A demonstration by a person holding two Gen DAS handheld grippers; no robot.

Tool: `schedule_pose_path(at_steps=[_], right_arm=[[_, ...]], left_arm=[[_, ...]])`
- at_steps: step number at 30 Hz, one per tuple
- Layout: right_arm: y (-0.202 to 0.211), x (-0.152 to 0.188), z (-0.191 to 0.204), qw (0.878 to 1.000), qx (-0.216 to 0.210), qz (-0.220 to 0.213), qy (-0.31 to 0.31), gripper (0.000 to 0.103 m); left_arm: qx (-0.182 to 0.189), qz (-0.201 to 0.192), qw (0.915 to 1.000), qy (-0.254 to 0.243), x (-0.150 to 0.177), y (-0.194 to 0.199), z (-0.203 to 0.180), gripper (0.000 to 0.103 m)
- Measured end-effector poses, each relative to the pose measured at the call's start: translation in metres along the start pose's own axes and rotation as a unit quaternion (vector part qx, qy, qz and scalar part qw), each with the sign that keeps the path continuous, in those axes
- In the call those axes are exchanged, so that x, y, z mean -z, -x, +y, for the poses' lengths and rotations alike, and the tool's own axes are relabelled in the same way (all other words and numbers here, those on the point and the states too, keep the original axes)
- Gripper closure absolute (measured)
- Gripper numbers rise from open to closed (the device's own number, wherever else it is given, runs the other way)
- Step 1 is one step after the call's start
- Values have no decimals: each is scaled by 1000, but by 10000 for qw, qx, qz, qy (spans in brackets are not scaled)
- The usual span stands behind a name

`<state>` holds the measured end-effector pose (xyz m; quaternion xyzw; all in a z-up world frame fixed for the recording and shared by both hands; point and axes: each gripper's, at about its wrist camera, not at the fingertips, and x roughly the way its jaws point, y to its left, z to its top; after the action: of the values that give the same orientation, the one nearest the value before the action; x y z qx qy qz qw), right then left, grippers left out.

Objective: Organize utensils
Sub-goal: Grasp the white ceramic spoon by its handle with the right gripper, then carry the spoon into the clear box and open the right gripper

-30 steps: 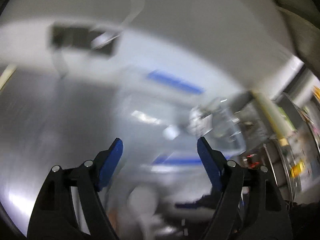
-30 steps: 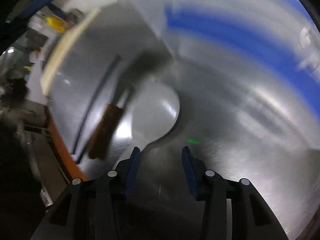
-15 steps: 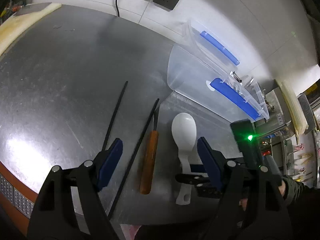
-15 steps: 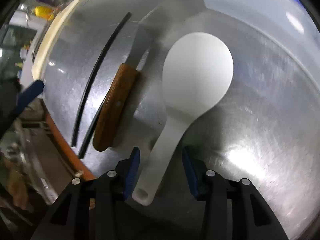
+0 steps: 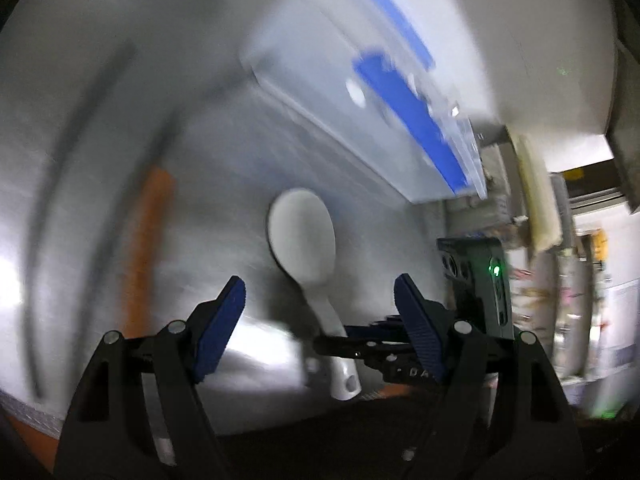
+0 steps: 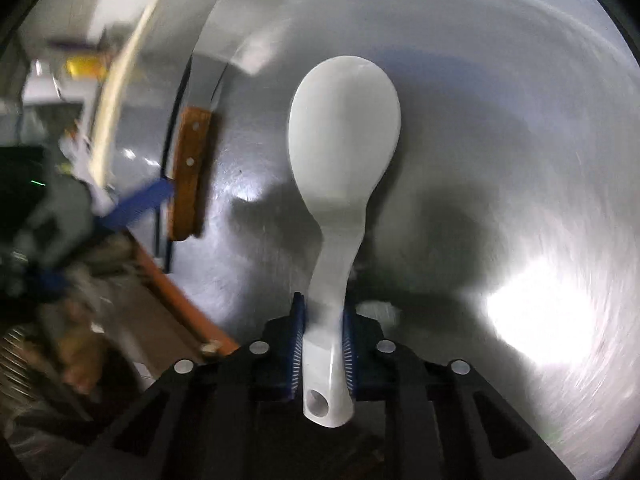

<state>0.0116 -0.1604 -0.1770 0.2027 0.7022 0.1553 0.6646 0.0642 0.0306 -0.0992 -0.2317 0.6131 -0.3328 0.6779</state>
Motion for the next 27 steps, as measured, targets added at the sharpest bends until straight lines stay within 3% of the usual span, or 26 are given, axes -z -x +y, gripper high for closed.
schedule_pose_path(at_steps=[3,8,14,17,20,23,27], right_arm=[[12,15,-15,9987,-450,-77,-229,95],[21,30,-20,9983,-432,-256,-285,95],[2,34,-19,9957,-825,-331,-258,95],[9,36,-14,9947,-924,-434,-153,94],[17,37,-17,9936,-982,-523,-183,94],[31,38,-24,9918,-1045,-688,-252,94],[41,34,-29,9854,-1484,-779,-287,94]], left_arm=[[227,446,9986,165,5,-32,-3,30],[428,1018,9926,496,14,-73,-6,30],[722,1079,9911,279,16,-81,-28,30],[682,1139,9909,241,17,-88,-36,30],[696,1014,9922,183,16,-87,-47,40],[647,1108,9916,144,16,-87,-55,41],[485,1090,9929,41,14,-83,-58,41]])
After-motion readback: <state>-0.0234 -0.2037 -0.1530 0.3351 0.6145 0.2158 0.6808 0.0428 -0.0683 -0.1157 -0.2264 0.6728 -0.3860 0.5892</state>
